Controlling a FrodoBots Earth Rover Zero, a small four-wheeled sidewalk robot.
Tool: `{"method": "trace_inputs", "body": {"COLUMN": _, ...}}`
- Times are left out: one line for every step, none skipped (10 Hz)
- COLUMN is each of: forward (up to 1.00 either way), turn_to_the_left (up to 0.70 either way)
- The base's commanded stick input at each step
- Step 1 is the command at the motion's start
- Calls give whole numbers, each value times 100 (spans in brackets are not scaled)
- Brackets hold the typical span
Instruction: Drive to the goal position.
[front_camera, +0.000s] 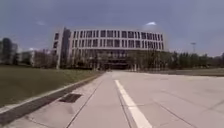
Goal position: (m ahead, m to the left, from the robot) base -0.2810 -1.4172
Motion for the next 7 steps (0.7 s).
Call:
{"method": "trace_inputs", "body": {"forward": 70, "turn_to_the_left": 0}}
{"method": "trace_inputs", "body": {"forward": 70, "turn_to_the_left": 0}}
{"method": "trace_inputs", "body": {"forward": 70, "turn_to_the_left": 0}}
{"method": "trace_inputs", "body": {"forward": 70, "turn_to_the_left": 0}}
{"method": "trace_inputs", "body": {"forward": 70, "turn_to_the_left": 0}}
{"method": "trace_inputs", "body": {"forward": 70, "turn_to_the_left": 0}}
{"method": "trace_inputs", "body": {"forward": 70, "turn_to_the_left": 0}}
